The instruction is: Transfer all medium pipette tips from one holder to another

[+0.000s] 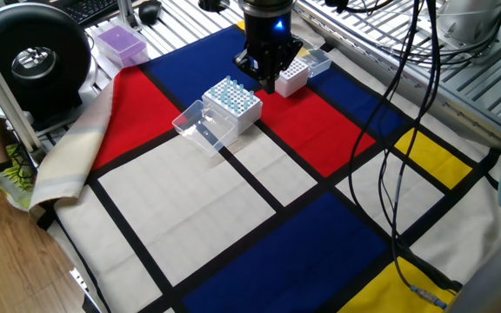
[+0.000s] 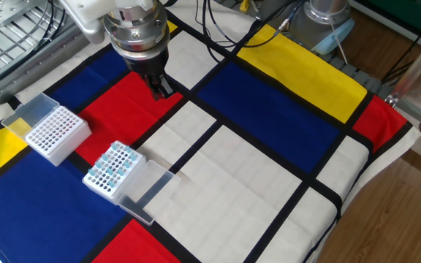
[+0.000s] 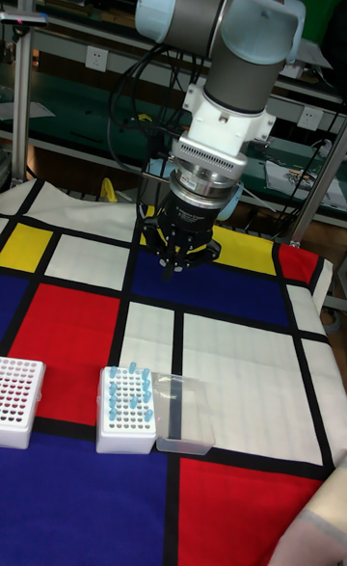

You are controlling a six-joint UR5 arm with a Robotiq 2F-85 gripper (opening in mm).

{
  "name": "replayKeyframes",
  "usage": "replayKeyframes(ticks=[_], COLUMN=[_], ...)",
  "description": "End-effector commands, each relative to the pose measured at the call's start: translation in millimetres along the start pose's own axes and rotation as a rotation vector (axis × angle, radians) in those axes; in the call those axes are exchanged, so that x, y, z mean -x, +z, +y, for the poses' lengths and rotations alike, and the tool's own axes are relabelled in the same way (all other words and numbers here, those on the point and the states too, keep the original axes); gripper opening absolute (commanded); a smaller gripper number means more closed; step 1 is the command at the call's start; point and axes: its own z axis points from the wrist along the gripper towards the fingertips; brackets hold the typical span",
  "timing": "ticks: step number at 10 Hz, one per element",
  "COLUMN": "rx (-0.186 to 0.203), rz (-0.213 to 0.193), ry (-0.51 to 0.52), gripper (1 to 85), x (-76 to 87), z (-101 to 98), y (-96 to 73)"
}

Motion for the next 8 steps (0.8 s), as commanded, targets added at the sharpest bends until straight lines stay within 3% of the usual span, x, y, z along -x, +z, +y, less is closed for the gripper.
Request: replayKeyframes(ticks=[1, 8], rx=[-0.004, -0.011], rz=[0.007, 0.008], ry=[0.066, 0.024], gripper=[1.0, 1.0], x=[-1.6, -1.8], z=[-1.4, -3.7], y=[-1.0, -0.9])
